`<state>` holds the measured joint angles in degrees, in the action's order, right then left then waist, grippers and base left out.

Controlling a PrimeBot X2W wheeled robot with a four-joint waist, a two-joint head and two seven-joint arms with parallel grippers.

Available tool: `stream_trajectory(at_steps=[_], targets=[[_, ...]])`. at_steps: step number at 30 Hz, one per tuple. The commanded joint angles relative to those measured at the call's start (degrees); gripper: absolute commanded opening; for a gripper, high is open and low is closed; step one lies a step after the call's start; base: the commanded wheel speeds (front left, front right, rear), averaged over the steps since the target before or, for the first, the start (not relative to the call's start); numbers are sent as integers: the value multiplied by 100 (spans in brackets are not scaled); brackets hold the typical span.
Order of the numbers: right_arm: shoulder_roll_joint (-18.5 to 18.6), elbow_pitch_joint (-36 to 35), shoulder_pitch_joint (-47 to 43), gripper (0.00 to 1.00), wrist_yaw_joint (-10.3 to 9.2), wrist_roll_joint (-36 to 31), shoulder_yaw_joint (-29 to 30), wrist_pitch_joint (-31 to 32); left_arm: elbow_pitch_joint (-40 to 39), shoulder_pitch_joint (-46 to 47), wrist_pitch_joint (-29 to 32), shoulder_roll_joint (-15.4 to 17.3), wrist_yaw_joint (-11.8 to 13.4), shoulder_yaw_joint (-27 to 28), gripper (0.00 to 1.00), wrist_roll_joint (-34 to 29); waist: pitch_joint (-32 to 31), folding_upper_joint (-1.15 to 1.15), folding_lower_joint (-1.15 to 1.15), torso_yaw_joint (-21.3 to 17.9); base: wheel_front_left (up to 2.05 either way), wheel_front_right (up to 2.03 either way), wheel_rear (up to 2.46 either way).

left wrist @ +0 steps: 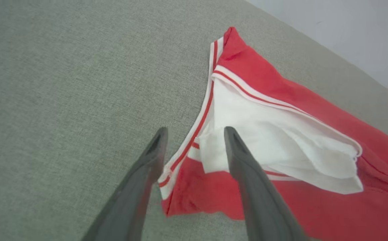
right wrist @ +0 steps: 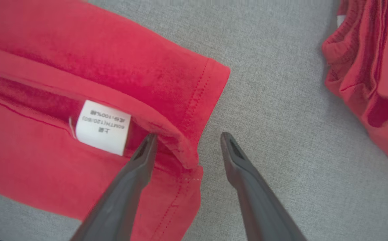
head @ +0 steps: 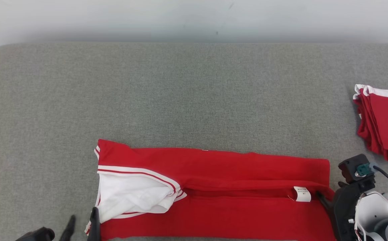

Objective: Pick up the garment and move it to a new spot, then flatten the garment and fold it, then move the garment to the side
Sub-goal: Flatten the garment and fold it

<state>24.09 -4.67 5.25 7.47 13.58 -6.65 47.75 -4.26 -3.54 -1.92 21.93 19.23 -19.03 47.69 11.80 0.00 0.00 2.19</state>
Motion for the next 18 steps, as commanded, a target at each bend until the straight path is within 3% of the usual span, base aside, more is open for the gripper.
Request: stream_trajectory(at_steps=[1,5,10,15,18], targets=[[-48,-15,-110,100,3,23,36,-42,37,-90,-8,37,45,-7,100,-92,-37,0,0,11,0,0,0],[-215,-140,-331,100,3,-22,381,-288,88,-113,-194,167,79,-69,100,-368,-171,0,0,65,0,0,0],[-674,-424,-754,100,3,-171,963,-1003,140,-16,-1005,224,-88,-118,100,-904,-394,0,0,148,0,0,0],[-1227,-437,-1145,100,2,-108,1248,-1845,-101,-6,-1325,-101,-277,333,100,-1402,-707,0,0,127,0,0,0],[-1490,-365,-1222,100,3,-159,1315,-2371,-341,-147,-1322,-376,-542,657,100,-1858,-872,0,0,63,0,0,0]])
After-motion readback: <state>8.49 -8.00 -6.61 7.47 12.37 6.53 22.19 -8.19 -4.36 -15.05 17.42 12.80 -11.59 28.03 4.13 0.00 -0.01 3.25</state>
